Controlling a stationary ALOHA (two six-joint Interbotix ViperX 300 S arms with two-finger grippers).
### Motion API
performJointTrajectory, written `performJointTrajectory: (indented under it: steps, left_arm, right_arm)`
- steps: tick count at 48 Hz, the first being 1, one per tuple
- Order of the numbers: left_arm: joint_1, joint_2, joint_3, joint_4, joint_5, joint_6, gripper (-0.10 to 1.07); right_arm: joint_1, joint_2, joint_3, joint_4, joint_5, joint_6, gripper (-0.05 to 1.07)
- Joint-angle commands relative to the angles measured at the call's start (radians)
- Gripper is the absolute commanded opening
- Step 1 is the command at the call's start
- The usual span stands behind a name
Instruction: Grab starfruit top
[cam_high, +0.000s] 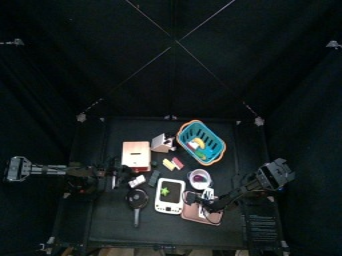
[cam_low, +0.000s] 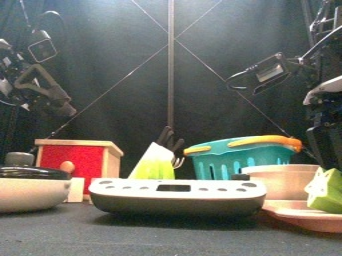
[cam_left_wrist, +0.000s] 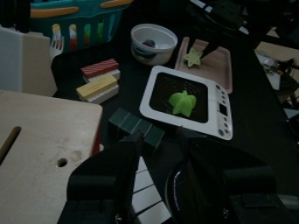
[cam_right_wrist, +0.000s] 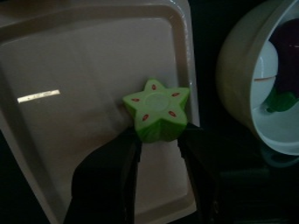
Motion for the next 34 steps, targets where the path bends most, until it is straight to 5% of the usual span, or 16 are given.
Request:
performJointTrajectory:
  steps: [1,34]
  left_arm:
    - [0.003,0.002,-0.008,-0.002,-0.005,0.0,0.78]
    - [0.003,0.002,-0.006,-0.002,-0.005,0.0,0.78]
  right_arm:
    - [-0.003,-0.031,-0.011,0.002,0.02,0.0,0.63]
    - [-0.002,-0.1,-0.067,-0.032,0.06,-0.009,0.61]
